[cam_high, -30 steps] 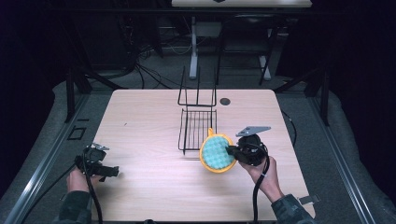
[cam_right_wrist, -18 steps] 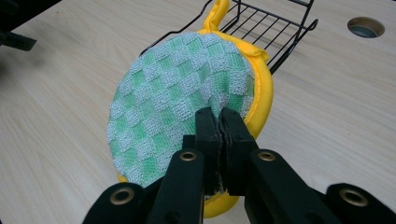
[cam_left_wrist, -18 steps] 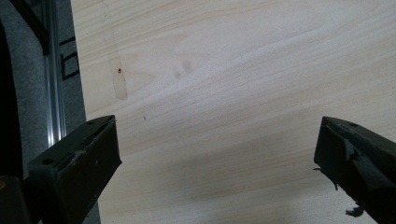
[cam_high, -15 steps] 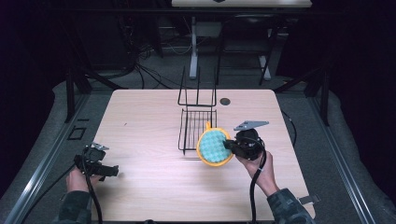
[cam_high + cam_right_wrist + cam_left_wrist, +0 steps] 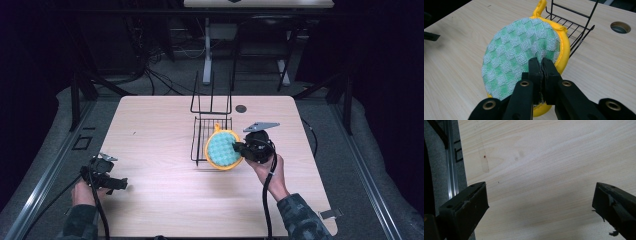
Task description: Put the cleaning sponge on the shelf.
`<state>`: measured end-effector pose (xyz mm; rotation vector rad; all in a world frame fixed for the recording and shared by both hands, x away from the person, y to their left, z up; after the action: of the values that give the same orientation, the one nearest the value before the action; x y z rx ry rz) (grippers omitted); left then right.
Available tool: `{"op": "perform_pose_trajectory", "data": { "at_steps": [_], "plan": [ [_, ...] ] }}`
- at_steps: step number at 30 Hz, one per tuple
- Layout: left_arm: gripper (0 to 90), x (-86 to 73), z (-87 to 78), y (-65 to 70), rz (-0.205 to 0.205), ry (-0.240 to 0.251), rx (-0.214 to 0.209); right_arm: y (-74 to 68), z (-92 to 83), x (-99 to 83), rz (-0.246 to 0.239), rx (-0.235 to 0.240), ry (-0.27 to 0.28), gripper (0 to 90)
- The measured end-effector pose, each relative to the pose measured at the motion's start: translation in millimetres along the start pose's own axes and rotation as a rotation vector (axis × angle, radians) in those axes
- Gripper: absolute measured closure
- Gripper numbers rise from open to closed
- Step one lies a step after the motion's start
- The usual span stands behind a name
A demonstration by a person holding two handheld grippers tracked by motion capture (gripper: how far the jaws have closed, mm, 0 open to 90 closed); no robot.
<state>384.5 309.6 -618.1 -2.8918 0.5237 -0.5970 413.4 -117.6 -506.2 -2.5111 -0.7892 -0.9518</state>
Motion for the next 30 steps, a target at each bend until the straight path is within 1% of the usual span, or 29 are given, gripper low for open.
{"op": "perform_pose_trajectory", "data": {
  "at_steps": [2,4,6,8,9,10,11,17,18,23,30],
  "plan": [
    [0.2,-0.1,-0.1,-0.3,-0.001,0.0,0.002,0.3,2.0,2.3,0.009,-0.001,-0.001,87.6],
    [0.3,-0.3,-0.2,-0.6,-0.003,0.0,0.002,1.0,2.9,3.7,0.007,-0.003,0.004,87.6],
    [0.2,-0.3,0.0,-0.7,-0.003,0.002,0.001,2.4,6.2,6.7,0.016,0.001,0.014,87.6],
    [0.2,-0.2,0.0,-0.5,-0.001,0.0,0.001,2.9,7.2,7.7,0.017,0.003,0.018,87.5],
    [0.2,0.0,-0.1,-0.2,0.009,0.0,-0.001,3.5,8.2,9.6,0.03,0.009,0.026,87.6],
    [0.2,0.0,-0.1,-0.2,0.009,0.0,-0.001,3.5,8.2,9.6,0.03,0.009,0.026,87.6],
    [0.2,0.1,-0.2,0.0,0.008,0.001,-0.001,4.0,9.9,11.5,0.031,0.001,0.034,87.6],
    [0.2,-0.4,0.3,0.3,0.009,-0.004,-0.003,5.6,15.2,13.6,0.051,-0.001,0.039,87.7],
    [0.2,-0.5,0.4,0.6,0.008,-0.004,-0.003,6.6,17.7,14.7,0.046,-0.009,0.041,87.7],
    [0.3,-0.5,0.2,0.1,0.006,-0.001,-0.004,7.4,23.7,16.7,0.057,-0.019,0.047,87.7],
    [0.3,-0.7,0.4,0.4,0.01,-0.004,-0.007,7.4,32.7,17.3,0.083,-0.026,0.041,87.7]
  ]
}}
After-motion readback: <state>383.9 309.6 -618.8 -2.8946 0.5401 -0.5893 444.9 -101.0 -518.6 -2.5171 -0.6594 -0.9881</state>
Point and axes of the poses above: each handheld gripper's, and its own axes: z roughly forward along the jaws, x roughly out of its top, y roughly to its right, the point moved 8 cm from there along z, roughly forward along the jaws, and after that the axes turned 7 degrees about -y, right-handed, at the moved point
